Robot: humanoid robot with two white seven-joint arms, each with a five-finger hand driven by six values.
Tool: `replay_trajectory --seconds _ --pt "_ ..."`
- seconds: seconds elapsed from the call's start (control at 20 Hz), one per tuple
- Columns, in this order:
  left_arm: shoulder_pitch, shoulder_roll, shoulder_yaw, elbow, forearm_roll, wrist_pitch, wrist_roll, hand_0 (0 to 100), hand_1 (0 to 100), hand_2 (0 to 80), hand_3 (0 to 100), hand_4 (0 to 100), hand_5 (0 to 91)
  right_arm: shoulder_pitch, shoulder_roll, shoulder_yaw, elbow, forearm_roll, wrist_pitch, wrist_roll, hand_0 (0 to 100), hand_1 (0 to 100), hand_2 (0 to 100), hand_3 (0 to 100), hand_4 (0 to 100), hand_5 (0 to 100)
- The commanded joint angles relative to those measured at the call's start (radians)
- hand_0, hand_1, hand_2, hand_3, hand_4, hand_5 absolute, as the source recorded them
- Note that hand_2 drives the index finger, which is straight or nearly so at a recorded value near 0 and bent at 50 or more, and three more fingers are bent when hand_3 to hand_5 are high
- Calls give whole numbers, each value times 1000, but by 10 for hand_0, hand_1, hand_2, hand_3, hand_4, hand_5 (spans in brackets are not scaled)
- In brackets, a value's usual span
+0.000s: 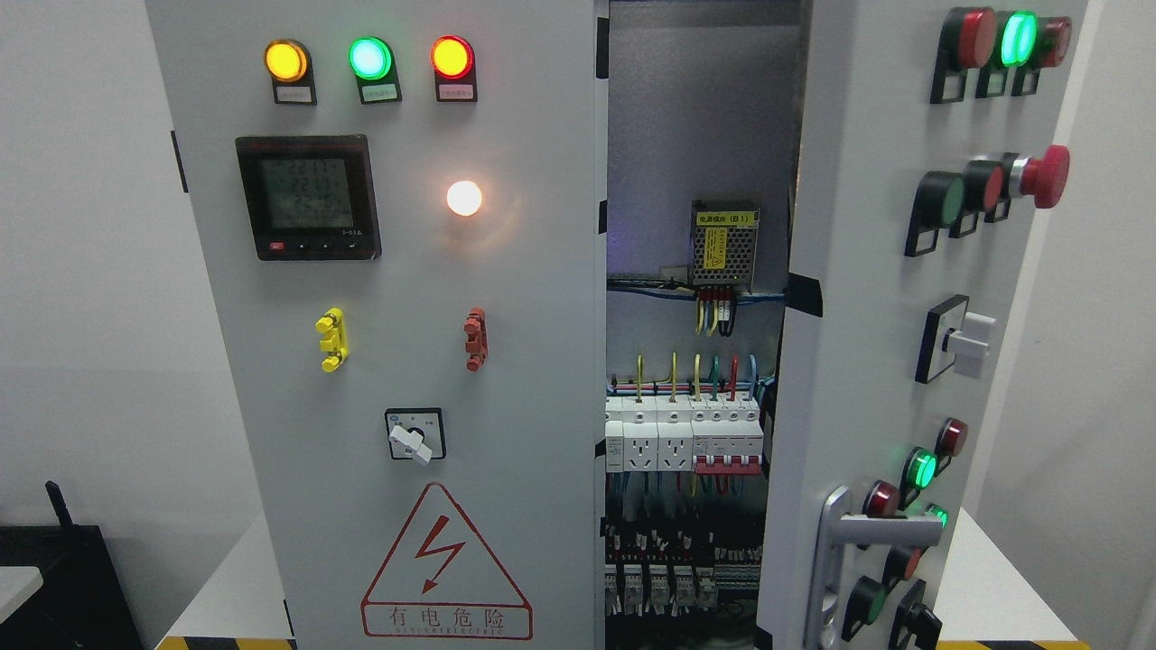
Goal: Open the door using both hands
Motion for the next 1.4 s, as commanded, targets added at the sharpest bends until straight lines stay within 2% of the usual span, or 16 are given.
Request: replay_trajectory --seconds 0.0,0.1,0.15,0.3,0.4,0.5,0.55,0.65,0.75,0.85,0.95,1.05,1.2,1.35 --pt "184 149 208 -809 118 -6 -135 0 0 0 0 0 0 0 0 0 0 -25 1 1 382 0 0 0 0 0" --pt "221 261 239 -991 255 -2 -176 0 0 0 0 0 0 0 0 0 0 -25 1 1 382 0 0 0 0 0" --pt "233 330 251 -1056 350 -2 -183 0 0 0 0 0 0 0 0 0 0 -25 1 1 382 0 0 0 0 0" --pt "261 581 302 -1159 707 -6 -230 0 0 0 0 0 0 0 0 0 0 -25 1 1 382 0 0 0 0 0" --pt "261 753 325 -1170 932 -6 -293 0 0 0 0 0 0 0 0 0 0 -25 1 1 382 0 0 0 0 0" --pt "258 896 358 -1173 1099 -3 -371 0 0 0 0 0 0 0 0 0 0 -25 1 1 382 0 0 0 0 0" --pt "255 938 387 -1179 1161 -2 -421 0 0 0 0 0 0 0 0 0 0 -25 1 1 382 0 0 0 0 0" --pt "247 986 433 -1207 1224 3 -538 0 0 0 0 0 0 0 0 0 0 -25 1 1 382 0 0 0 0 0" --pt "246 1042 452 -1244 1256 3 -653 0 0 0 0 0 0 0 0 0 0 -25 1 1 382 0 0 0 0 0" --pt "244 1108 452 -1250 1331 1 -722 0 0 0 0 0 0 0 0 0 0 -25 1 1 382 0 0 0 0 0" --pt "244 1202 451 -1248 1438 1 -733 0 0 0 0 0 0 0 0 0 0 -25 1 1 382 0 0 0 0 0" --pt "230 1252 451 -1250 1505 1 -736 0 0 0 0 0 0 0 0 0 0 -25 1 1 382 0 0 0 0 0" --pt "117 1247 440 -1255 1508 3 -736 0 0 0 0 0 0 0 0 0 0 -25 1 1 382 0 0 0 0 0" --pt "71 1257 431 -1291 1505 33 -736 0 0 0 0 0 0 0 0 0 0 -25 1 1 382 0 0 0 0 0"
